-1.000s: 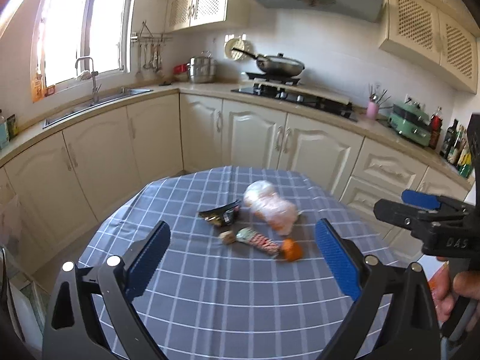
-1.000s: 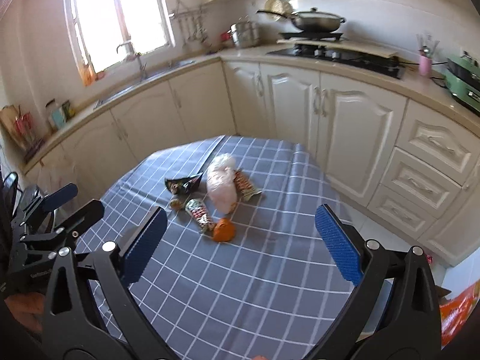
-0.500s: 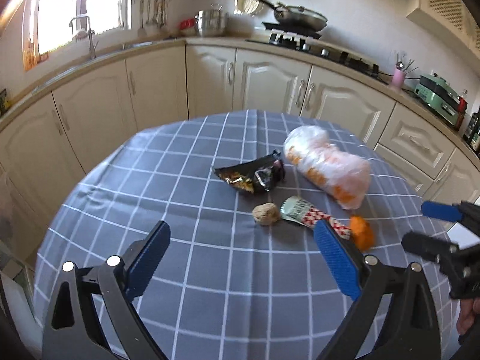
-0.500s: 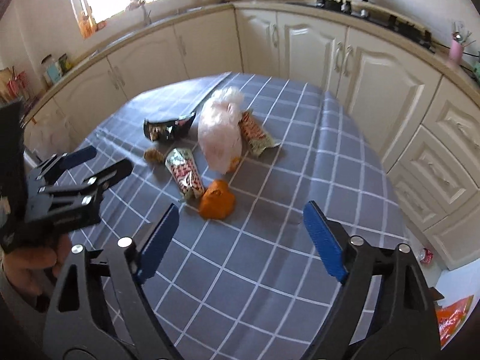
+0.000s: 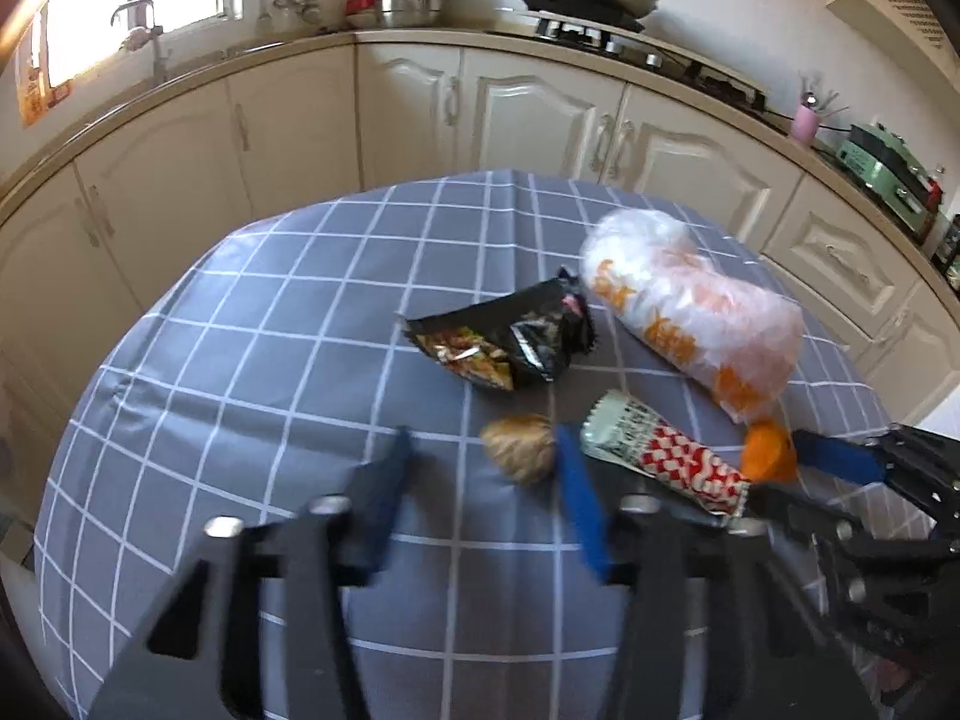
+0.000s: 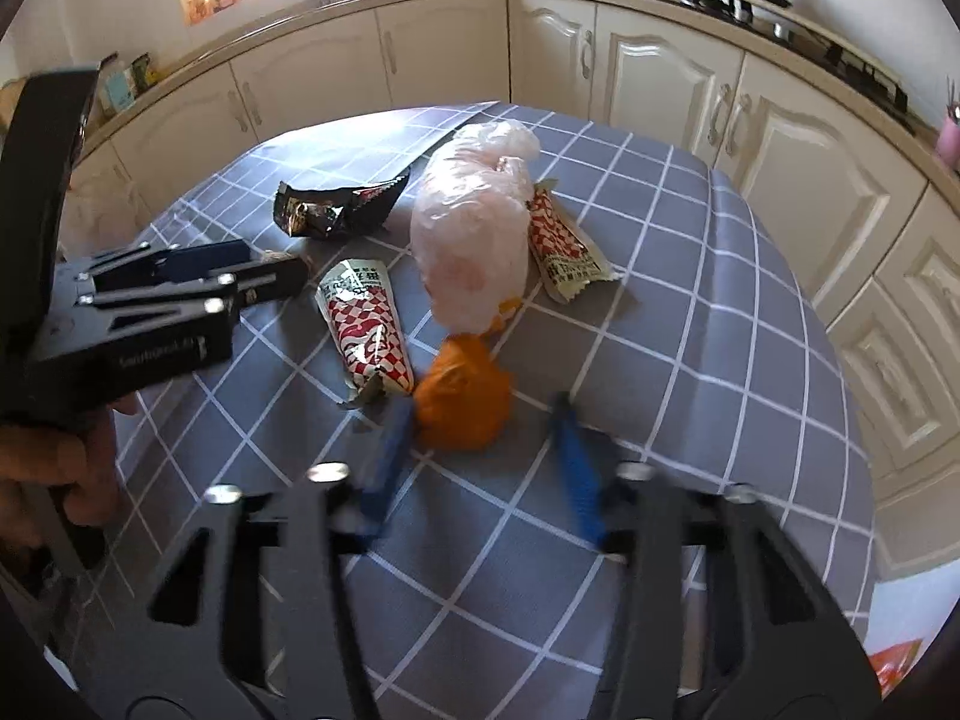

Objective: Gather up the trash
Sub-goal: 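Grasp the brown bread piece with the left tool while the right grasps the orange peel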

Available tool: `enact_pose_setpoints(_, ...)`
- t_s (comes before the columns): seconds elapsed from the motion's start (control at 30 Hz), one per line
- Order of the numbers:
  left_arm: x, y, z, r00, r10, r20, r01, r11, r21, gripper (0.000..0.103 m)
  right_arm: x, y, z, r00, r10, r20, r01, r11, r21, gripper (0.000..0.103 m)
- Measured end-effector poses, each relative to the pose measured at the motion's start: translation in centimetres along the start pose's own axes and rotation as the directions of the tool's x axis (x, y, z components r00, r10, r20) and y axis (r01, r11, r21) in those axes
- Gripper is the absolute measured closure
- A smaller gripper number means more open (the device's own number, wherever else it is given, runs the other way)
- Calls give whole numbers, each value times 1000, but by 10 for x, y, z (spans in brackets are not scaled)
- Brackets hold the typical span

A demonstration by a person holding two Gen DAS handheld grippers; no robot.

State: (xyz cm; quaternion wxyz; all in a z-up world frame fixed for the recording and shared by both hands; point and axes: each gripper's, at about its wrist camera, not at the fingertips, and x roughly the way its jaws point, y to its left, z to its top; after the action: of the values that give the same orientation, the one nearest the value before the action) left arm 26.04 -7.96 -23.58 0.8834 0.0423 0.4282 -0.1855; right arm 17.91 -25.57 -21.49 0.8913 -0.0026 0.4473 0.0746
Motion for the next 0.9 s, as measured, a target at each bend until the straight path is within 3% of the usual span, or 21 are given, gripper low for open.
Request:
enact_pose_setpoints(0.03,0,-1,0,1000,6,-1,-6,1000,5,80,0,-1,-1,1000,7,1,-7,1000,0,71)
enact_pose_setpoints(0.47,-36,-3,-23,999,-23,23,23,1000,8,80,-31,-28,-14,996,74,51,-79,991,104,71)
enact_pose_setpoints(0.9,-86,-80,-12,984,-139,113,127,986,108,80,-108,-81,-28,977,38,209,-89,967,239,71)
